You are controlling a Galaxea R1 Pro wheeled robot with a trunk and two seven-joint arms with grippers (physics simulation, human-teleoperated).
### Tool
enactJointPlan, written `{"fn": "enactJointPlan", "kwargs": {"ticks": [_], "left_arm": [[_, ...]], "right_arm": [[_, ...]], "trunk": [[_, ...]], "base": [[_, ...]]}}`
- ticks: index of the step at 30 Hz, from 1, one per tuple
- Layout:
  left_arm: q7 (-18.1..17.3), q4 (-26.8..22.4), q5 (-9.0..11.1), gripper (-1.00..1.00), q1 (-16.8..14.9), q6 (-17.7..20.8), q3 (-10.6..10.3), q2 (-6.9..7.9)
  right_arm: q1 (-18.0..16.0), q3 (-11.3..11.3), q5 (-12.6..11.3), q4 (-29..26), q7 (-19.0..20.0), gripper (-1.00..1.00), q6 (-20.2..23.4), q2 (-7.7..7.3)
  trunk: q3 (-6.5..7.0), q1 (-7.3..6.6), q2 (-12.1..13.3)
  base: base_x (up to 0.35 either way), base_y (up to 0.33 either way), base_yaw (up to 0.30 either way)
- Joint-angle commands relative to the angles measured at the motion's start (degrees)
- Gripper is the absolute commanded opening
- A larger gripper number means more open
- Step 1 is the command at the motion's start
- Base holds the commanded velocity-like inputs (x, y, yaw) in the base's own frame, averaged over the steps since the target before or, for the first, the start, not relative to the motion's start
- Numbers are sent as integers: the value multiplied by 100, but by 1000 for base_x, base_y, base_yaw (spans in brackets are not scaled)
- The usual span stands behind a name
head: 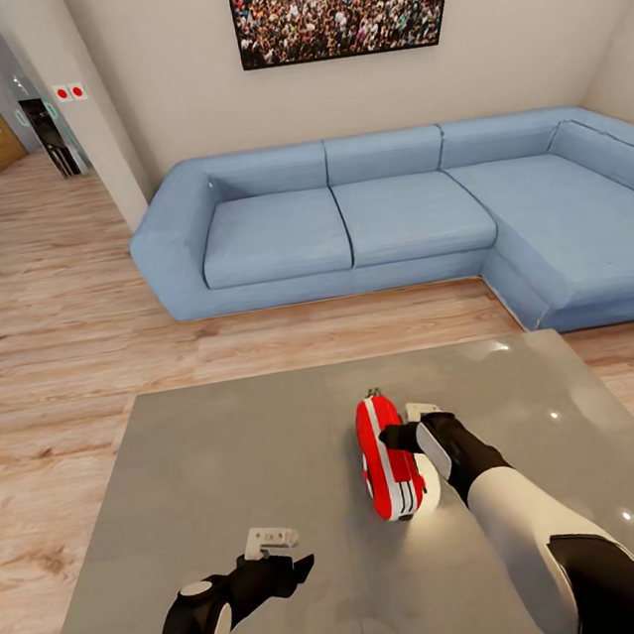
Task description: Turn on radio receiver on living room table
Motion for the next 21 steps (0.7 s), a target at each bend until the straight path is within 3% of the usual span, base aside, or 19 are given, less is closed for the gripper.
{"fn": "enactJointPlan", "kwargs": {"ticks": [1, 2, 3, 4, 8, 13, 21], "left_arm": [[0, 0, 0, 100, 1, 0, 0, 1], [0, 0, 0, 100, 2, 0, 0, 2], [-1, 0, 0, 100, 1, 0, 0, -1], [0, 0, 0, 100, 0, 0, 0, 0], [-2, -1, 0, 100, 3, 0, 0, 0], [-3, -6, 0, 100, 2, 0, 0, 1], [-5, -8, 0, 100, 5, 0, 0, 1]], "right_arm": [[-1, -2, -13, -25, 1, -100, 9, -2], [-1, -2, -7, -56, 1, -100, 30, -5], [2, 67, 65, -2891, 68, -100, 2321, -37], [4, 67, 62, -3103, 77, -100, 2551, -42], [45, 67, 56, -3695, 92, -100, 2957, -57], [140, 67, 57, -4382, 97, -100, 2957, -66], [167, 67, 58, -4808, 97, -100, 2957, -74]], "trunk": [[0, 0, 0], [0, 0, 0], [0, 0, 0], [0, 0, 0], [0, 0, 0], [0, 0, 0], [0, 0, 0]], "base": [[0, 0, 0], [0, 0, 0], [0, 0, 0], [0, 0, 0], [0, 0, 0], [0, 0, 0], [0, 0, 0]]}}
